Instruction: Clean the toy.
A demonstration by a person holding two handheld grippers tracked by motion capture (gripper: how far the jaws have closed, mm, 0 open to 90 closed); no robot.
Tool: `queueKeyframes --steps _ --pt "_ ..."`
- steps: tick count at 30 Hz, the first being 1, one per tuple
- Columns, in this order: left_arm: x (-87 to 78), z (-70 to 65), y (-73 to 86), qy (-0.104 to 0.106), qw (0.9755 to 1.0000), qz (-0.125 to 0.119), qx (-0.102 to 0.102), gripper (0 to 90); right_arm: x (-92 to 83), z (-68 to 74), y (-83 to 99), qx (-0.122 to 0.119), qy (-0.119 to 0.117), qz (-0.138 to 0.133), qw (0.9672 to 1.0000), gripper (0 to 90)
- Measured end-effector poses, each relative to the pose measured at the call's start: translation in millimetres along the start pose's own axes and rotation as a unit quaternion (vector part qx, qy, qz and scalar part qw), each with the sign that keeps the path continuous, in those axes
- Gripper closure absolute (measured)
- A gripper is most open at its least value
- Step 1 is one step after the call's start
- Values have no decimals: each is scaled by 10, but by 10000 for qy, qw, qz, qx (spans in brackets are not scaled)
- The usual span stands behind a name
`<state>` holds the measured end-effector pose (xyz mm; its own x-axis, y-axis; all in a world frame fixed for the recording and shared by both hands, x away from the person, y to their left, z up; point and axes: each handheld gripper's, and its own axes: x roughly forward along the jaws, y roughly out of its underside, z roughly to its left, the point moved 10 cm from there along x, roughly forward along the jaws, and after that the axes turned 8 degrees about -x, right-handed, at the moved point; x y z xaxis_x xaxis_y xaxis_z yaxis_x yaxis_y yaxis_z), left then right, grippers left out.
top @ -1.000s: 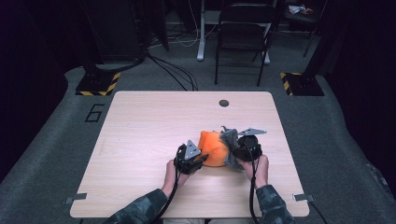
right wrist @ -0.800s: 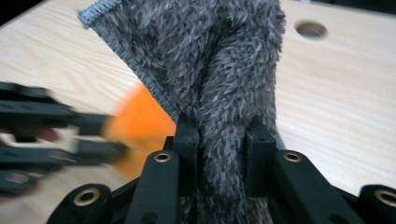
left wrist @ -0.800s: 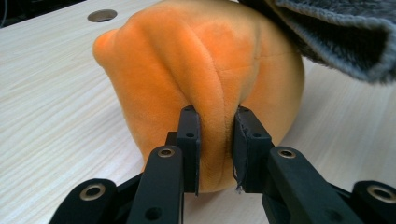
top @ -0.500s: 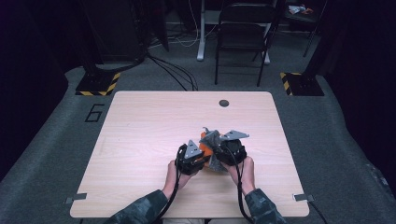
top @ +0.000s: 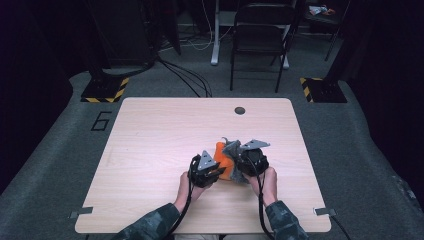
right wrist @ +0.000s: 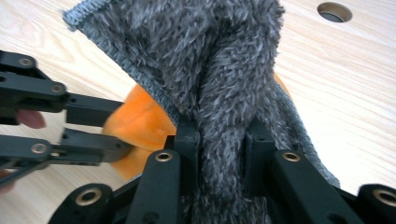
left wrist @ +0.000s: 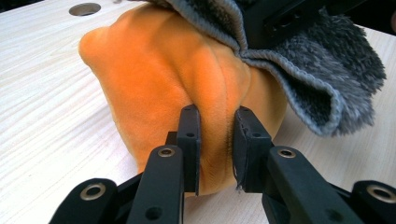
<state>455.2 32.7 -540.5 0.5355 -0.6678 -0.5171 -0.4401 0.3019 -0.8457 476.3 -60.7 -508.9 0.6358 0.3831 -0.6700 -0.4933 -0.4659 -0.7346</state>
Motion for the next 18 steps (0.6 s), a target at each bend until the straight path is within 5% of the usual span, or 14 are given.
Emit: queueKeyframes --steps 18 --pt "7 0 4 28 10000 -13 -33 748 34 -300 202 404 167 229 9988 719"
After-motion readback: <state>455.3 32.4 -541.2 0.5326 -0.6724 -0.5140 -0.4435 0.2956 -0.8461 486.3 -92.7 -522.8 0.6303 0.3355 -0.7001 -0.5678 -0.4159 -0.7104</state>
